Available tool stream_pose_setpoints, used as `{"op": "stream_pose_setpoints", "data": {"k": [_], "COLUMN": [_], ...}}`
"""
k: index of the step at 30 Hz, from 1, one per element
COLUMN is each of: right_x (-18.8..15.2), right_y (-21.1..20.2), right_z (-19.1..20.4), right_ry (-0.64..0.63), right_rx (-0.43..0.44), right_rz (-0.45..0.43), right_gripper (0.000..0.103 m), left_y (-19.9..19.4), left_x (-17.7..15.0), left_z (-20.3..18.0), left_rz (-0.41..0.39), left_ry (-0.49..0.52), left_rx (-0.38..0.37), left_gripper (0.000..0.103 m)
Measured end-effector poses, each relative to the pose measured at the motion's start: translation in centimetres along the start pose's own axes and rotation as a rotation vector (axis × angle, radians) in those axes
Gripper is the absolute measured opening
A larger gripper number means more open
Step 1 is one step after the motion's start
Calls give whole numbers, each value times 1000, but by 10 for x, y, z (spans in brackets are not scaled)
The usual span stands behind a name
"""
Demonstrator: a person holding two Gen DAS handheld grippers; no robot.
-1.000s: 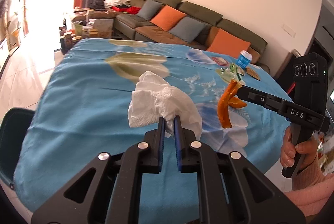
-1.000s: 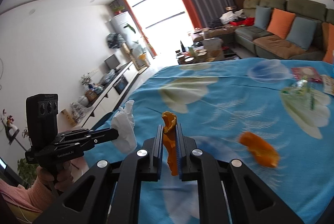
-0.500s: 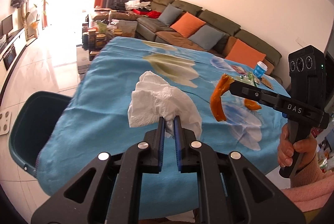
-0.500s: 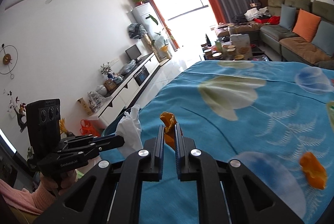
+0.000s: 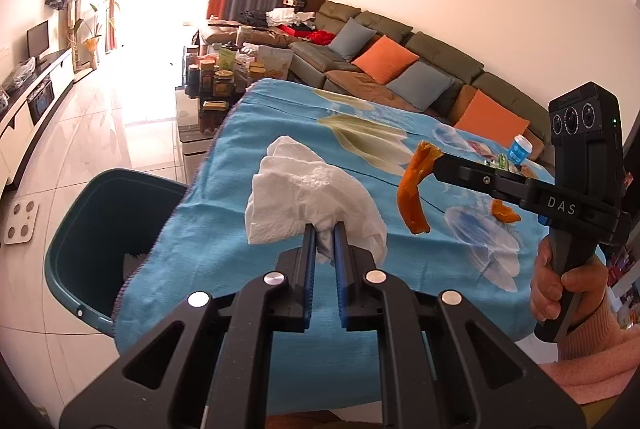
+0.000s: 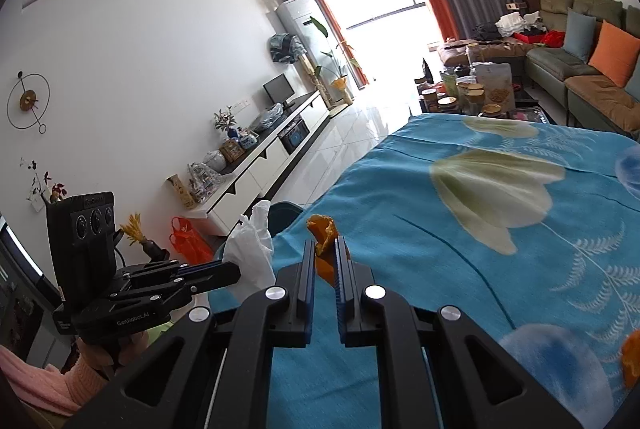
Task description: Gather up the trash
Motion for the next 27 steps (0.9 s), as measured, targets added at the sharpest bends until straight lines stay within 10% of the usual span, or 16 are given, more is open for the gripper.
{"op": "stream_pose_setpoints", "data": {"k": [27], "right_x": [16], "right_y": [50], "right_z": [36], "right_ry": [-63], "right_rx": [99], "right_rz": [53], "right_gripper": [8], "left_y": [-20], "left_x": [1], "left_z": [44], "left_rz": [-30], "left_ry": [-60], "left_rx": [111], "left_gripper": [10]}}
Point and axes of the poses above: each gripper's, at about its wrist camera, not at the fingertips, and y roughly the way its jaws point, z to its left, x to its top, the point moved 3 cm from there along y, roughly the way its jaws point, and after that the axes turned 2 degrees about -z, right-handed, at the moved point
